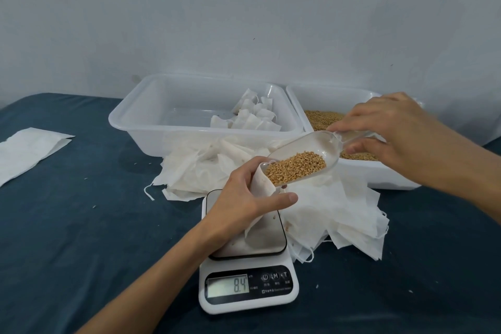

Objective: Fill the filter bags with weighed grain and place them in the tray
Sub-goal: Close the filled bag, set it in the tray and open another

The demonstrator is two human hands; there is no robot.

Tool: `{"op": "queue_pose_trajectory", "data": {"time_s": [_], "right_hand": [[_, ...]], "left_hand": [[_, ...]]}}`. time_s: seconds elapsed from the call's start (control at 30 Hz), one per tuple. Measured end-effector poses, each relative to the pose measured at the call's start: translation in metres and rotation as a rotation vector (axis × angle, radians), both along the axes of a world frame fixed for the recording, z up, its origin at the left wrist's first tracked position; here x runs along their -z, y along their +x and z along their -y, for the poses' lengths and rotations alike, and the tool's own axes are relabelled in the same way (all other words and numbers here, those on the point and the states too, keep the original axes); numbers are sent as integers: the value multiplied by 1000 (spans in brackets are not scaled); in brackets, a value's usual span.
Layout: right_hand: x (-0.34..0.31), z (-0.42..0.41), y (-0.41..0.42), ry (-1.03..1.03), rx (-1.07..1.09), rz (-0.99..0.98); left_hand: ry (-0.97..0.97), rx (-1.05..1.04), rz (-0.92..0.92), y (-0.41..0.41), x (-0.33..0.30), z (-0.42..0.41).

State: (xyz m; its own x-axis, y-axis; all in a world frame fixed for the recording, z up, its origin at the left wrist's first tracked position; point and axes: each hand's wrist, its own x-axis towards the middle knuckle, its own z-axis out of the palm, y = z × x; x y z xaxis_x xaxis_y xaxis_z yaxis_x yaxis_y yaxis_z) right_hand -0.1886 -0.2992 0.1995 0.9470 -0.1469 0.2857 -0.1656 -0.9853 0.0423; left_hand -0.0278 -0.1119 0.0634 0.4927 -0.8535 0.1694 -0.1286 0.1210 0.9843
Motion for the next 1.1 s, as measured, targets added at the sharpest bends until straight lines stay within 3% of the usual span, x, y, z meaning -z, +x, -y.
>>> {"op": "queue_pose_trajectory", "data": {"time_s": [1.1], "right_hand": [[2, -1, 0, -24, -11, 10]], "left_hand": [[32, -48, 18, -1, 0, -1]]}}
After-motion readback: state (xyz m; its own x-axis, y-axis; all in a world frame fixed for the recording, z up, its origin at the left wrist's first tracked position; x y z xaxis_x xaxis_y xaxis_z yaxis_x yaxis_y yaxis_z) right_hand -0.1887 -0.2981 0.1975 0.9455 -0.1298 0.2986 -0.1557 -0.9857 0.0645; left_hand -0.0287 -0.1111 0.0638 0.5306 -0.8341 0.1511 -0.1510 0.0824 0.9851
